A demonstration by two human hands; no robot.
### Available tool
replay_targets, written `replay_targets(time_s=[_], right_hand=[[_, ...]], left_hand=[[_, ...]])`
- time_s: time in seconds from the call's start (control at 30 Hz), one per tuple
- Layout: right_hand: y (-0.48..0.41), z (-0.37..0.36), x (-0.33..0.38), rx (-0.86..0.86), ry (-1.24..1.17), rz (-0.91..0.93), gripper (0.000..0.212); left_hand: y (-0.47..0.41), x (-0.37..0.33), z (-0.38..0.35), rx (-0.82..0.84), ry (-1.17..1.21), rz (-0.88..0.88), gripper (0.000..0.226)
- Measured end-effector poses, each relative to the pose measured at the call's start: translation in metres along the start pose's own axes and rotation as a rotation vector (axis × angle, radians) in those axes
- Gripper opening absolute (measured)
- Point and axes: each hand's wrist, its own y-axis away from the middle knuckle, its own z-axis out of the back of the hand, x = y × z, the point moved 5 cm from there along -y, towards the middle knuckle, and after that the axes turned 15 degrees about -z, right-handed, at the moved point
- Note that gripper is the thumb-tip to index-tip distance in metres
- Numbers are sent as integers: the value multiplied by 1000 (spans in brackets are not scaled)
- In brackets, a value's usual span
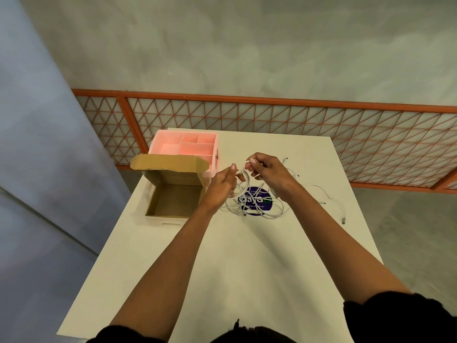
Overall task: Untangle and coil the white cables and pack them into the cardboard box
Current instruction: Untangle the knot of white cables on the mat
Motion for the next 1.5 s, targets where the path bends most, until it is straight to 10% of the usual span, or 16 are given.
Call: replay_targets(time_s=[0.4, 0.83, 1.17, 1.5], right_hand=[[-5, 12, -21, -2, -126, -82, 20], [-1, 21, -31, -55, -147, -83, 19], [3, 17, -48, 296, -85, -238, 5], [-10, 29, -20, -207, -327, -124, 9]], left_hand=[[-2, -17, -16, 40, 441, 88, 43], [7, -20, -24, 135, 350, 110, 40], [3, -13, -14, 7, 545, 114, 43], [11, -15, -28, 107, 616, 169, 40]])
